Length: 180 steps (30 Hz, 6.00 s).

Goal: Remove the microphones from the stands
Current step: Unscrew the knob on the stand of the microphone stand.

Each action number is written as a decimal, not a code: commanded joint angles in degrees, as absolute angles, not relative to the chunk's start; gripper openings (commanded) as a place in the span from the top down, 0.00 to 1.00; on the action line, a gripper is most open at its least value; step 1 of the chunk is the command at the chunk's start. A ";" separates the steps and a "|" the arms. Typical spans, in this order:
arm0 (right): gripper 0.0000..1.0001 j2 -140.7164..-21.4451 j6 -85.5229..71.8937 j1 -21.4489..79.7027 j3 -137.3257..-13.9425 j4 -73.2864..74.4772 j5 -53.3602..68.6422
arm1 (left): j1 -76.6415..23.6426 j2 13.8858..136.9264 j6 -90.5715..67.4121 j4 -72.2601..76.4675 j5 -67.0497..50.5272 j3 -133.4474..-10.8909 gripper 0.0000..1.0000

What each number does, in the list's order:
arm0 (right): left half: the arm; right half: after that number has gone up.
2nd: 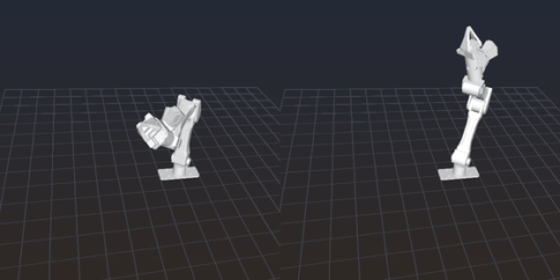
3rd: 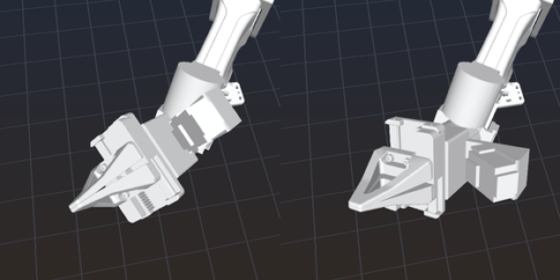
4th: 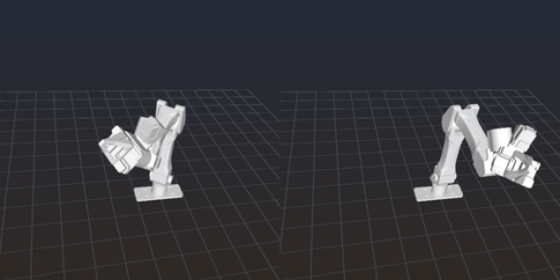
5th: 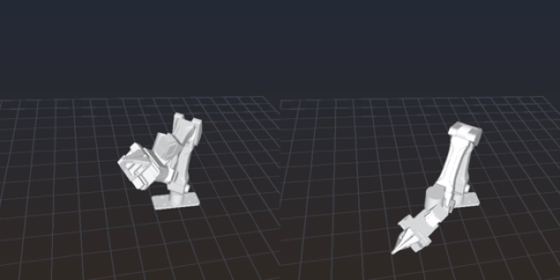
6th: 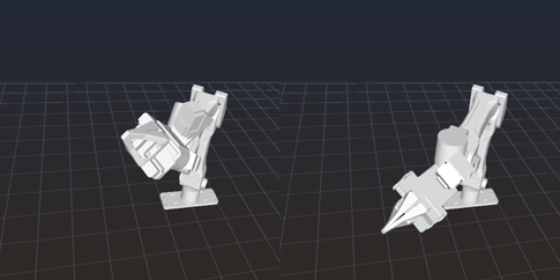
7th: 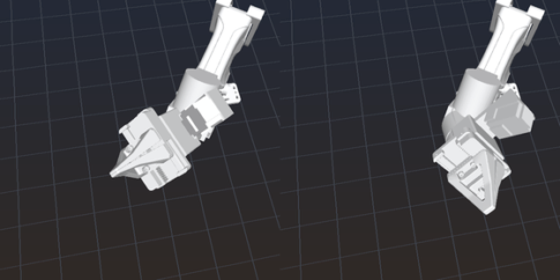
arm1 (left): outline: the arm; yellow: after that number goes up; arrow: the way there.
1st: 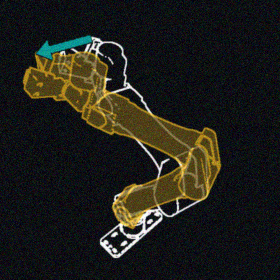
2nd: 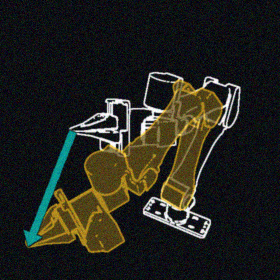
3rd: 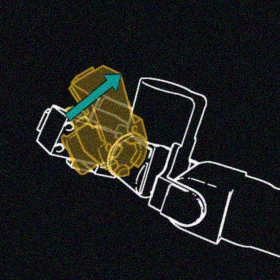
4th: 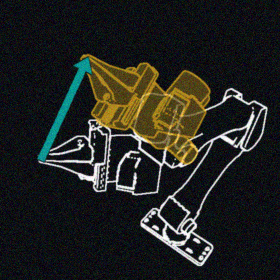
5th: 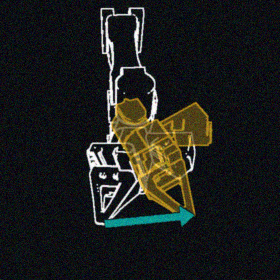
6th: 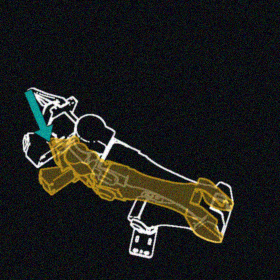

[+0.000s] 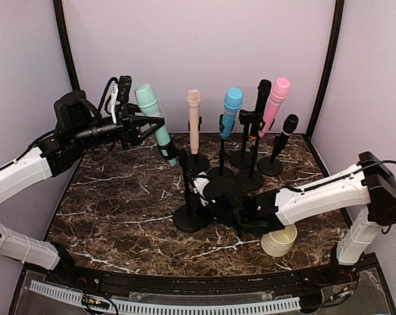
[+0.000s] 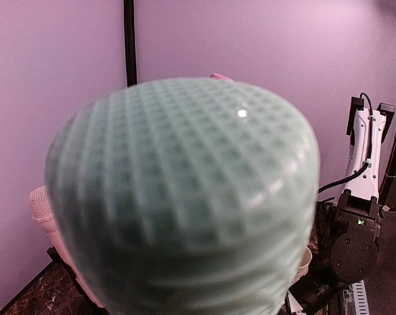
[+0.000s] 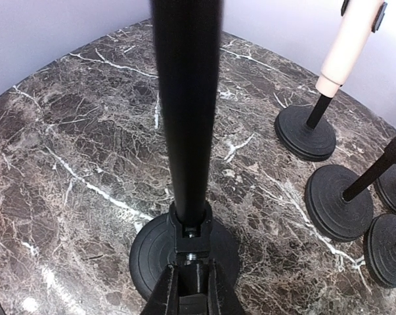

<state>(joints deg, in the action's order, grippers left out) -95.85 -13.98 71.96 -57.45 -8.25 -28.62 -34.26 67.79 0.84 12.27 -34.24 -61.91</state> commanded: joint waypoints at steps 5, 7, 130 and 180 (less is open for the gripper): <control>0.44 -87.36 -16.58 73.13 -53.17 -13.38 -29.62 | -33.84 68.64 5.10 4.66 -32.31 -59.16 0.78; 0.34 -84.93 -18.40 72.64 -51.48 -14.73 -26.65 | -33.82 68.60 5.09 4.66 -32.42 -59.15 0.78; 0.41 -91.71 -65.75 66.40 -41.48 -37.09 -12.71 | -33.84 67.92 4.64 4.92 -32.34 -58.33 0.78; 0.87 -93.08 -42.77 66.53 -49.36 -25.52 -19.90 | -33.87 68.29 4.98 4.74 -32.16 -58.25 0.78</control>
